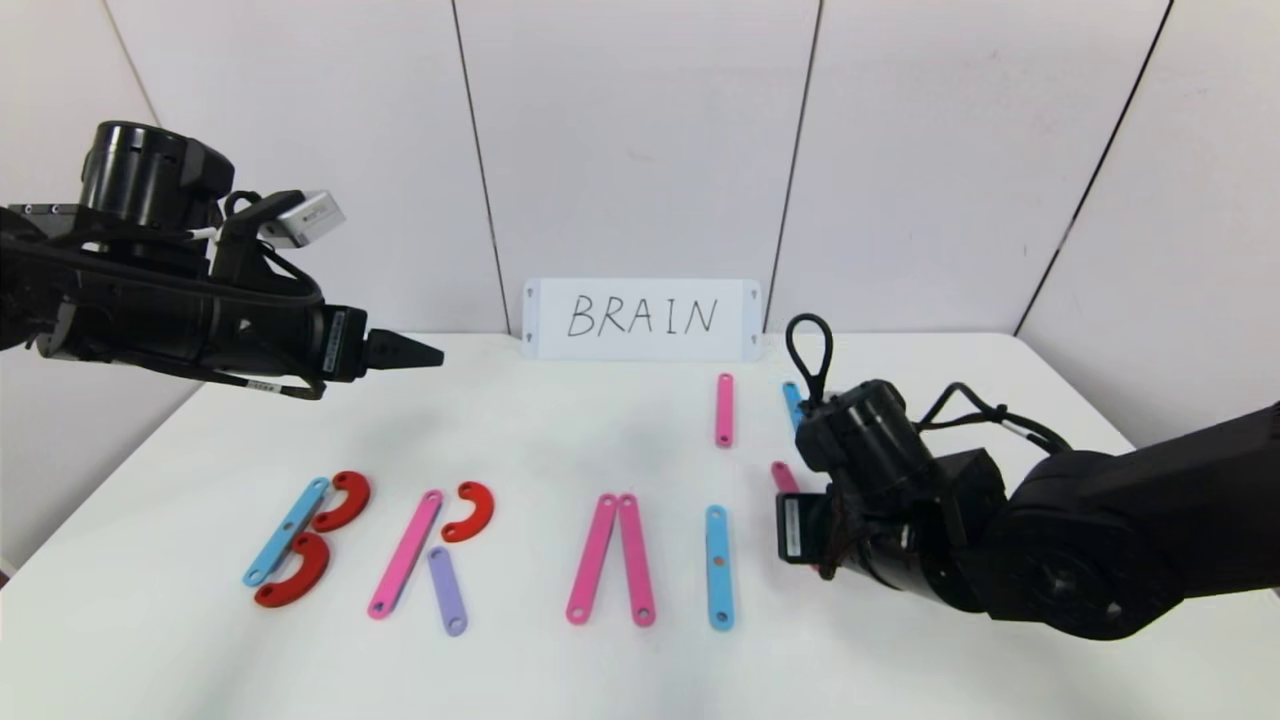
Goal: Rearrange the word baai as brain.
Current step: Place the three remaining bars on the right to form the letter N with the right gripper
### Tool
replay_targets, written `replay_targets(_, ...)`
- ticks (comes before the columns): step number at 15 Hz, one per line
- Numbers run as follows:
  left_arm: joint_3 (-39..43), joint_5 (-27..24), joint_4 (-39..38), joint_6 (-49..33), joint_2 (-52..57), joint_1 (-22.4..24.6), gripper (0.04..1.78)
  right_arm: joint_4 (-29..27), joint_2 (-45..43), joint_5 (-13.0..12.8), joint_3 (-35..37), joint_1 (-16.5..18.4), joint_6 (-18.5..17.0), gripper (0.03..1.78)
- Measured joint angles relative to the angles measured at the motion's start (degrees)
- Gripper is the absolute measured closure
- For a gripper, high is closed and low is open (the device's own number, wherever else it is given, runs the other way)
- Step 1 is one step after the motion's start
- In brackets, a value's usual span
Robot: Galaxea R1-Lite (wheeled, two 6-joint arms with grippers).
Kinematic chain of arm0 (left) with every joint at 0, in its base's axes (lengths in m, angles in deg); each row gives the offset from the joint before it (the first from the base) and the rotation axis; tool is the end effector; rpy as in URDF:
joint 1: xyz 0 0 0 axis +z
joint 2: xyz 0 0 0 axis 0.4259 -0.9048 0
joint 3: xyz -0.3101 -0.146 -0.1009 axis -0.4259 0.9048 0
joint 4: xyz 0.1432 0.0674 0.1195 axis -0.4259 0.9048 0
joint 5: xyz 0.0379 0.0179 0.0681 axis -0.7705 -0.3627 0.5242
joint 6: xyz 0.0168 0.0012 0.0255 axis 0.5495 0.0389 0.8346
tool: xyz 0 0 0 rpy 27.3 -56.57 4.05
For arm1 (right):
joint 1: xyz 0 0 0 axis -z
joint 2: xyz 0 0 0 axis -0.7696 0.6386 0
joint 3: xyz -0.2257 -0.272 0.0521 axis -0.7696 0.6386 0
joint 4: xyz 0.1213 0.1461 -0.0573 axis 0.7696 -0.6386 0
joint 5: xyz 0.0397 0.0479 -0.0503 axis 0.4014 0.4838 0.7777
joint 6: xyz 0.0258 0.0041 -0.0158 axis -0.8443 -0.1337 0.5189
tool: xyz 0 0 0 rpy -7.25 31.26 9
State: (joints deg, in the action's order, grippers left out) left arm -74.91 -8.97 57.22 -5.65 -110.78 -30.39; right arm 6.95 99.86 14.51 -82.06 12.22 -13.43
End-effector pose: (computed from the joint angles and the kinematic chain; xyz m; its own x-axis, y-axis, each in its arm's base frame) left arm 0.3126 -0.0390 0.2985 0.7356 -0.4174 -0.5335 0.4069 0.9020 -0.1446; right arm 0.2782 0.2049 0.1437 0.6873 0.1074 -0.7184 -0.0438 0.9933 0.1066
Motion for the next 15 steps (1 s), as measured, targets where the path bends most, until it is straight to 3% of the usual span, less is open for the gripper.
replay_targets(3,0.0,0.0,0.0,0.0,0.1,0.0,0.08,0.1,0.4,0.0,2.1,0.5,-2.2,1.54)
replay_targets(7,0.0,0.0,0.0,0.0,0.3,0.0,0.08,4.8,1.5,-0.1,2.9,0.5,-2.3,1.54)
replay_targets(10,0.1,-0.1,0.1,0.0,0.4,0.0,0.08,4.9,1.9,-0.1,3.2,0.5,-2.3,1.46)
replay_targets(13,0.1,-0.2,0.1,0.0,0.5,0.0,0.08,4.8,1.9,0.0,3.3,0.5,-2.3,1.15)
replay_targets(15,0.1,-0.2,0.1,0.0,0.5,0.0,0.08,4.8,1.7,-0.1,3.5,0.5,-2.3,0.8)
